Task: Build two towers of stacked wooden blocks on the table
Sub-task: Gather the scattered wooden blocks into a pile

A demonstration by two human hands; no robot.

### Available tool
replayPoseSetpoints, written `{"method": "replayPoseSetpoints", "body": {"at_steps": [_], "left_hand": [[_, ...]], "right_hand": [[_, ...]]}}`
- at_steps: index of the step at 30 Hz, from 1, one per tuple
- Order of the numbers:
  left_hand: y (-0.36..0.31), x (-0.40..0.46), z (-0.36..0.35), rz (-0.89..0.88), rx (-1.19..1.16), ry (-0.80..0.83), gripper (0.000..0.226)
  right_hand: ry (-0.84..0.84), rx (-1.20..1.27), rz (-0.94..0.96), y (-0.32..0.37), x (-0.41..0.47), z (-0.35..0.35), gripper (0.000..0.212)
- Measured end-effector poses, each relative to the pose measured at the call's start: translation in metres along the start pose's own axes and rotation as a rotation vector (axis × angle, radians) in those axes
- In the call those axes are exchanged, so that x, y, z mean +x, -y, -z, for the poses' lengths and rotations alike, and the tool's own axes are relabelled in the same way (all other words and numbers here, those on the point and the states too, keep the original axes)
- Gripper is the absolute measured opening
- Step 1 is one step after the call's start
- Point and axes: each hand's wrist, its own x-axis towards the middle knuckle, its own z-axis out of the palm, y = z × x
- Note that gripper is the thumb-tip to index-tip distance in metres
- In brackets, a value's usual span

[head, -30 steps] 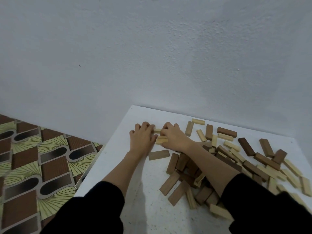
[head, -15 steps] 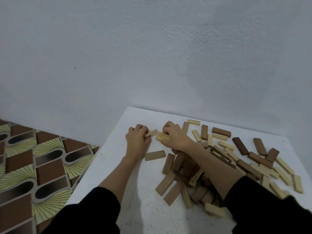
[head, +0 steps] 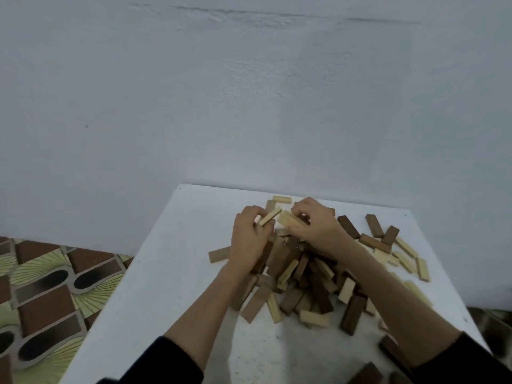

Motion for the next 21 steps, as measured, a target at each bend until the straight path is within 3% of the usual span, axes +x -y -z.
{"method": "replayPoseSetpoints", "body": {"at_steps": [4, 8, 12, 15, 21], "left_hand": [[-0.007, -0.022, -0.015, 0.009, 0.079, 0.173, 0.021], [0.003, -0.038, -0.015, -0.125, 0.295, 0.291, 0.039], [0.005, -0.041, -0.01, -0.132, 0.214, 0.317, 0.045], [0.001, -0.043, -0.005, -0.07, 0.142, 0.34, 0.049], [-0.007, -0.047, 0.003, 0.019, 0.055, 0.371, 0.062]], "right_hand": [[0.033, -0.086, 0.072, -0.019, -0.039, -0.008, 0.028], [0.097, -0.325, 0.175, -0.025, -0.064, -0.025, 0.046], [0.102, -0.517, 0.147, -0.022, -0.07, -0.031, 0.052], [0.136, -0.532, 0.106, -0.023, -0.072, -0.032, 0.056], [0.124, -0.396, 0.091, -0.022, -0.074, -0.03, 0.086]]}}
